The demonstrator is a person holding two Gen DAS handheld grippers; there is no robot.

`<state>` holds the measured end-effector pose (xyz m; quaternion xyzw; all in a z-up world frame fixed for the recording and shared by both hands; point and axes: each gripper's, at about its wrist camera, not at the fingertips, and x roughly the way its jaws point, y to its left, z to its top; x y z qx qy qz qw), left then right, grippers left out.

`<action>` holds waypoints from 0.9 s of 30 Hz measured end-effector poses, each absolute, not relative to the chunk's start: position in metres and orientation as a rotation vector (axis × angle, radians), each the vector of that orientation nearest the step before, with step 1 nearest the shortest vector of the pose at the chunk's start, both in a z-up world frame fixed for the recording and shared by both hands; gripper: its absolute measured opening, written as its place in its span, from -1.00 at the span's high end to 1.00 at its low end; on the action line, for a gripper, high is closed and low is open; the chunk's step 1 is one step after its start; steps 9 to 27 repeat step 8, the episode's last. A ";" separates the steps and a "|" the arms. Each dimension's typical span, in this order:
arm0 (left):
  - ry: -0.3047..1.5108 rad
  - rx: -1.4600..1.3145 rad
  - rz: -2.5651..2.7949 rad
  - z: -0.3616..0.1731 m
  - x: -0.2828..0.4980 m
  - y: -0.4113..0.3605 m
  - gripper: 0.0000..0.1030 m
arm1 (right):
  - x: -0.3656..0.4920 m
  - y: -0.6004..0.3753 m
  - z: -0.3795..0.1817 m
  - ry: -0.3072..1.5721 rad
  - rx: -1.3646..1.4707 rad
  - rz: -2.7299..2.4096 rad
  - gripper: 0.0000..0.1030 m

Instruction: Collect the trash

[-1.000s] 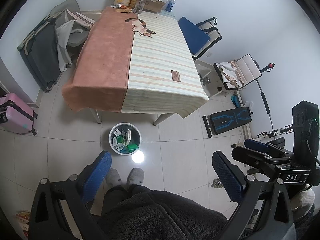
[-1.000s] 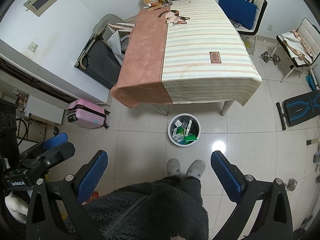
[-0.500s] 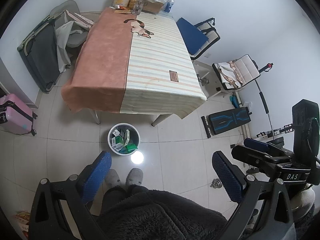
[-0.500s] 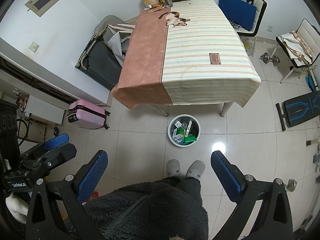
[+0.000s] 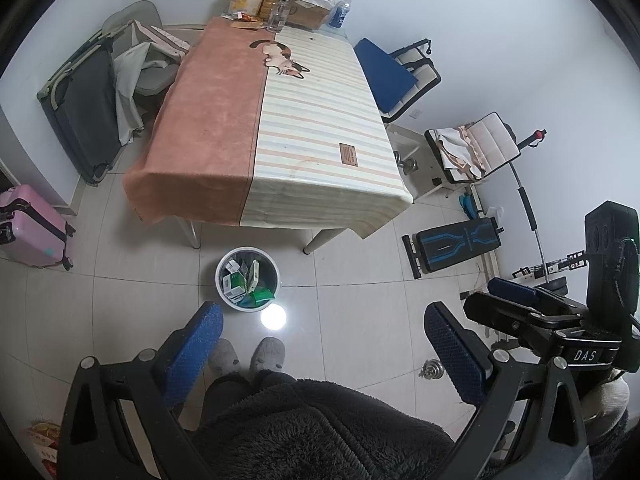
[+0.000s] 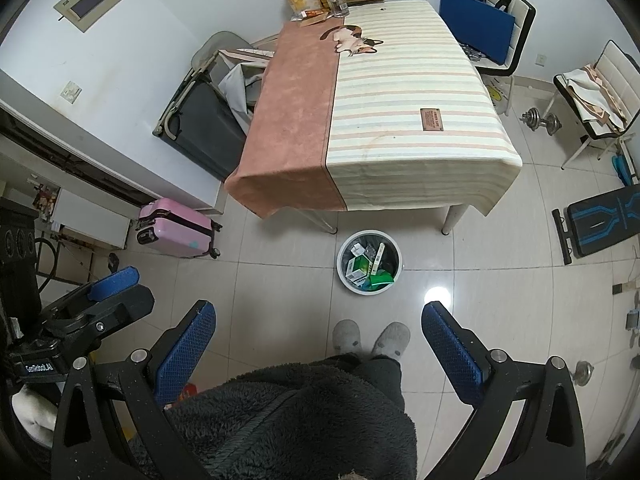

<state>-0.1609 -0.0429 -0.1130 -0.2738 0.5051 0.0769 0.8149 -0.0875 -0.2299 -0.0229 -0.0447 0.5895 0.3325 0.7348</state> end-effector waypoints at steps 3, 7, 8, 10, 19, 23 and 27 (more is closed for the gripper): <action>1.077 -0.584 0.165 -0.113 -0.161 -0.043 -1.00 | -0.089 -0.231 -0.022 1.294 -0.102 0.738 -1.00; 1.071 -0.585 0.171 -0.111 -0.163 -0.043 -1.00 | -0.090 -0.231 -0.021 1.293 -0.106 0.742 -1.00; 1.072 -0.584 0.171 -0.111 -0.162 -0.043 -1.00 | -0.090 -0.232 -0.021 1.293 -0.107 0.745 -1.00; 1.072 -0.584 0.171 -0.111 -0.162 -0.043 -1.00 | -0.090 -0.232 -0.021 1.293 -0.107 0.745 -1.00; 1.072 -0.584 0.171 -0.111 -0.162 -0.043 -1.00 | -0.090 -0.232 -0.021 1.293 -0.107 0.745 -1.00; 1.072 -0.584 0.171 -0.111 -0.162 -0.043 -1.00 | -0.090 -0.232 -0.021 1.293 -0.107 0.745 -1.00; 1.072 -0.584 0.171 -0.111 -0.162 -0.043 -1.00 | -0.090 -0.232 -0.021 1.293 -0.107 0.745 -1.00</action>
